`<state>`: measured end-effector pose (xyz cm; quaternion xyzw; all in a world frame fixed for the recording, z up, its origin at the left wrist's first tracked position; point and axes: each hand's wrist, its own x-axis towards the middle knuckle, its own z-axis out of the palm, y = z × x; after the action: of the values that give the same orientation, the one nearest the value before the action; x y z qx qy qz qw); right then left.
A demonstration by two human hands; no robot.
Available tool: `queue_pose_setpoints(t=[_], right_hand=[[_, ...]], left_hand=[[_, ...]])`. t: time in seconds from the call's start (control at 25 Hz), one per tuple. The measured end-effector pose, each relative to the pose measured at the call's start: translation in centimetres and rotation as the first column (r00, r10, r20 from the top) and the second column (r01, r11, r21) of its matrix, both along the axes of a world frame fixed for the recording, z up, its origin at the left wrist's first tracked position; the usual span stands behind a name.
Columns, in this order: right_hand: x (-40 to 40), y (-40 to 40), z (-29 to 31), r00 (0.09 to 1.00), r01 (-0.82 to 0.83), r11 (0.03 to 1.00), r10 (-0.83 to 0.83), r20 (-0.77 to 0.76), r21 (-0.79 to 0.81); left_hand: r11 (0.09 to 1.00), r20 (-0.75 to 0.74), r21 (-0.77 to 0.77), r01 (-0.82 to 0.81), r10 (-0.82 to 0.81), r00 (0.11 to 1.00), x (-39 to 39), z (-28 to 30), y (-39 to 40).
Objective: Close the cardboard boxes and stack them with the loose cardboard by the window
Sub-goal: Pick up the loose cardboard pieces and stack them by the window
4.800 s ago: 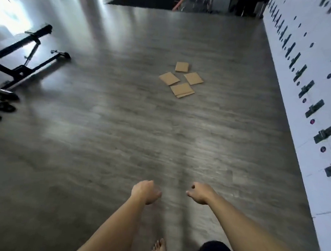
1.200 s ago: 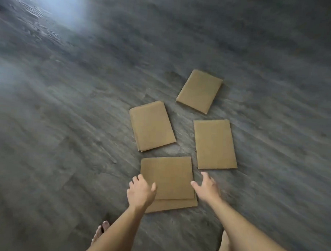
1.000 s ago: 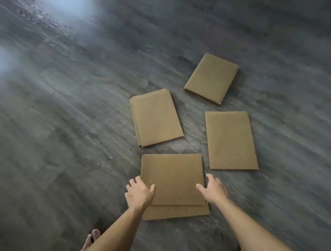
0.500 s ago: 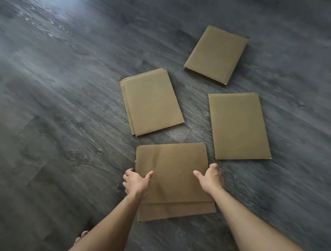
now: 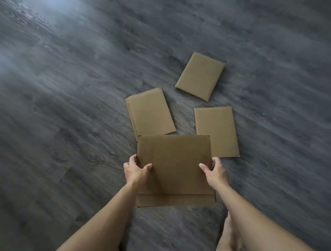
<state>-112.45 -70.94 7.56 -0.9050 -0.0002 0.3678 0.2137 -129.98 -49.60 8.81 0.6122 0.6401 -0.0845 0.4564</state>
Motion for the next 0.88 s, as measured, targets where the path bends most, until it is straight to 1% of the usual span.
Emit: queue_pose_setpoints(t=[0.12, 0.24, 0.32, 0.48, 0.6, 0.68, 0.8, 0.88], right_hand=[[1.1, -0.9, 10.5, 0.999, -0.008, 0.999, 0.006, 0.047, 0.04], [2.6, -1.9, 20.9, 0.99, -0.057, 0.998, 0.053, 0.133, 0.027], [3.3, -2.5, 26.7, 0.986, -0.067, 0.997, 0.062, 0.156, 0.032], [3.7, -3.8, 38.0, 0.981, -0.045, 0.995, 0.026, 0.194, 0.094], [3.2, -4.8, 43.8, 0.97, -0.01, 0.996, -0.013, 0.244, 0.092], [2.4, -5.3, 46.0, 0.964, 0.023, 0.996, -0.044, 0.264, 0.081], [-0.4, -6.1, 48.9, 0.933, 0.148, 0.983, -0.176, 0.313, 0.111], [-3.4, -6.8, 50.5, 0.887, 0.265, 0.956, -0.294, 0.355, 0.13]], left_hand=[[1.0, 0.014, 0.018, 0.025, -0.025, 1.0, 1.1, 10.5, -1.0], [0.998, 0.015, 0.037, 0.045, -0.045, 0.999, 2.5, 21.1, -1.8], [0.996, 0.017, 0.05, 0.071, -0.072, 0.997, 3.3, 26.9, -2.5], [0.98, 0.01, 0.109, 0.166, -0.168, 0.986, 4.0, 37.9, -3.5], [0.96, 0.01, 0.137, 0.244, -0.247, 0.969, 4.3, 43.2, -3.8], [0.948, 0.018, 0.144, 0.284, -0.29, 0.957, 4.4, 45.0, -3.7], [0.906, 0.059, 0.167, 0.389, -0.403, 0.913, 4.3, 47.3, -3.1], [0.85, 0.072, 0.19, 0.492, -0.511, 0.856, 4.3, 48.6, -2.6]])
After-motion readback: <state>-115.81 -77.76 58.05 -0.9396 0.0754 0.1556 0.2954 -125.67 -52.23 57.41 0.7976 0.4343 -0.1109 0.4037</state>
